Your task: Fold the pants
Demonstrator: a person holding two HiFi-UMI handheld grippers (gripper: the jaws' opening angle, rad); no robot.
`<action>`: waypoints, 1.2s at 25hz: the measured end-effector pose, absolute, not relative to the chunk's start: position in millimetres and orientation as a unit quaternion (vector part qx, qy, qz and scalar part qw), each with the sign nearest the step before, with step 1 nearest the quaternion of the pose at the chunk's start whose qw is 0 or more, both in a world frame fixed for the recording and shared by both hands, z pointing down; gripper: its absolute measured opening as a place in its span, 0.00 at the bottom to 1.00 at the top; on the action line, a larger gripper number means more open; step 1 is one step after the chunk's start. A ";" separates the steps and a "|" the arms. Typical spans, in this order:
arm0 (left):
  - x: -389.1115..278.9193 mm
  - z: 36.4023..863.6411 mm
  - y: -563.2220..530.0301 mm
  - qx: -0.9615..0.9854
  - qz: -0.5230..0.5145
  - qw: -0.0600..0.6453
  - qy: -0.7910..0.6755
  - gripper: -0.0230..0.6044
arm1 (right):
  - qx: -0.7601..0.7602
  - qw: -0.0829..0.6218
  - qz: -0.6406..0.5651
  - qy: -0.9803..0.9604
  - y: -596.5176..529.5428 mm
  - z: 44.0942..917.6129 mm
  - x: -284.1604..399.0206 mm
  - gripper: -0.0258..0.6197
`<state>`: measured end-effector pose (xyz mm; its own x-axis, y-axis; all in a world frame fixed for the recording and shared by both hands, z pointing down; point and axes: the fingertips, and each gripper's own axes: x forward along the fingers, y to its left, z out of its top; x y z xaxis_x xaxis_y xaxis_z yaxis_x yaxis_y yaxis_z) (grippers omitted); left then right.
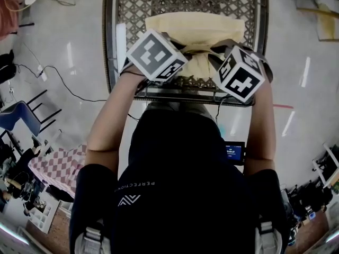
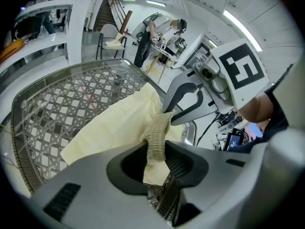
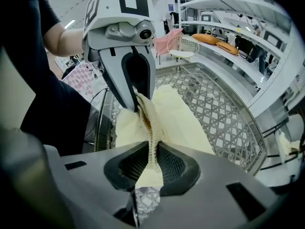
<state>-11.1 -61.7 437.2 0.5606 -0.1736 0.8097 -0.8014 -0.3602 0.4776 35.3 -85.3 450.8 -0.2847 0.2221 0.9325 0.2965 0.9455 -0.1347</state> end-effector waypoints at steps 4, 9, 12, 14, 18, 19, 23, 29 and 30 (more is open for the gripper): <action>-23.1 441.3 -77.1 0.750 0.343 0.455 -0.335 0.21 | -0.150 0.574 -0.040 -0.804 -102.0 453.5 22.0 0.15; -26.5 453.4 -85.2 0.745 0.344 0.459 -0.342 0.22 | -0.139 0.575 -0.035 -0.805 -109.3 465.2 19.1 0.15; -25.4 464.7 -87.7 0.746 0.326 0.466 -0.346 0.22 | -0.135 0.573 -0.036 -0.807 -113.4 469.2 15.6 0.15; -28.6 468.0 -90.1 0.746 0.327 0.464 -0.349 0.22 | -0.133 0.572 -0.036 -0.808 -115.9 472.1 12.5 0.15; -36.1 469.7 -96.0 0.738 0.343 0.453 -0.363 0.22 | -0.126 0.571 -0.019 -0.811 -120.2 479.4 11.3 0.15; -36.4 472.6 -96.9 0.738 0.347 0.451 -0.363 0.23 | -0.126 0.570 -0.014 -0.812 -121.0 481.6 11.2 0.15; -41.4 478.2 -103.1 0.741 0.373 0.423 -0.364 0.23 | -0.124 0.568 -0.010 -0.813 -123.7 488.1 8.7 0.15; -40.9 484.6 -101.5 0.740 0.392 0.410 -0.361 0.24 | -0.118 0.567 -0.001 -0.815 -122.7 492.7 7.6 0.15; -41.5 485.9 -101.6 0.741 0.393 0.408 -0.362 0.24 | -0.118 0.567 -0.001 -0.815 -122.9 494.2 7.1 0.15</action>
<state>-41.5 -101.6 485.9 0.4291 -0.2154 0.8772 -0.8564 -0.4058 0.3193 7.1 -122.9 494.2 -0.3296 0.1924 0.9243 0.1939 0.9719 -0.1332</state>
